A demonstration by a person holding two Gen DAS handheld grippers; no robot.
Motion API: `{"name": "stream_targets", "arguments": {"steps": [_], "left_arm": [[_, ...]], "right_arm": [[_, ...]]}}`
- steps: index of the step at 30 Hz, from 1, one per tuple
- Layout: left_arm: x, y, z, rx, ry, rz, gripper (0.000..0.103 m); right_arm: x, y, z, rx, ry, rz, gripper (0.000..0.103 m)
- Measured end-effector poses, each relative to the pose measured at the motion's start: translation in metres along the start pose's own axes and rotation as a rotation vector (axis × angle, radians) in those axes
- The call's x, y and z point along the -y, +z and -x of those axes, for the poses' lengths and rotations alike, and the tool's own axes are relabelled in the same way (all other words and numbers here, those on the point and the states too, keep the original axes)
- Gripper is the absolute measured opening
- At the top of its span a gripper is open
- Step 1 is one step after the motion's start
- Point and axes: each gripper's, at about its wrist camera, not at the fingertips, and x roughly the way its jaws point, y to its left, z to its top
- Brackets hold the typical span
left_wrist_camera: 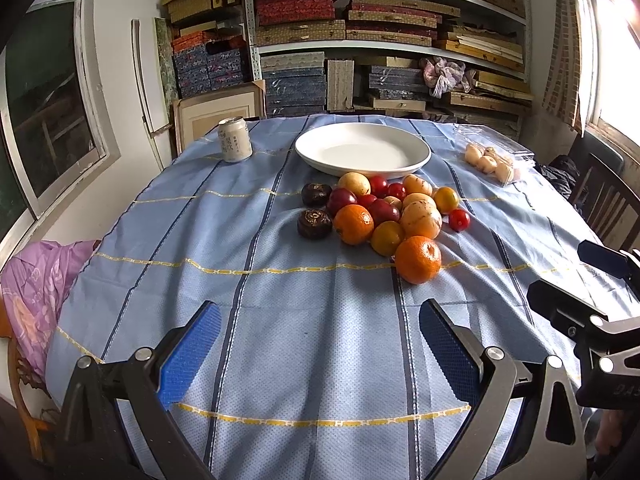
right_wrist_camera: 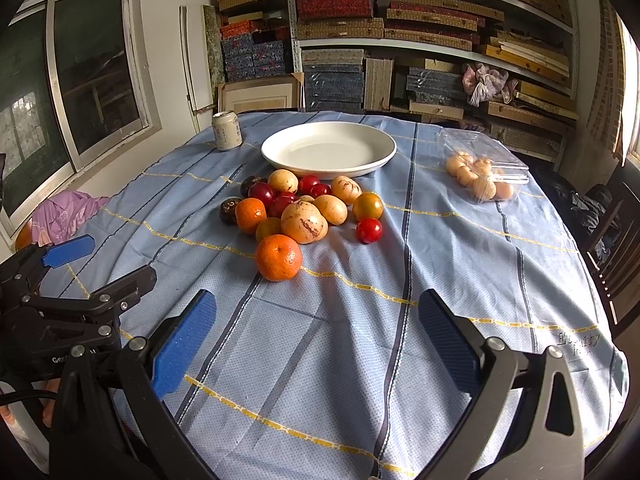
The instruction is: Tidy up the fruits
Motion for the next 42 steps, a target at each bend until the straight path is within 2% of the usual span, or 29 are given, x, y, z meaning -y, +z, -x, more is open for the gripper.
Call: {"name": "stream_targets", "arguments": {"steps": [42], "left_arm": [[-0.007,-0.009,-0.012,-0.023,-0.001,0.010,0.100]], "right_arm": [[-0.003,-0.013,-0.015,-0.021,0.007,-0.007,0.099]]}}
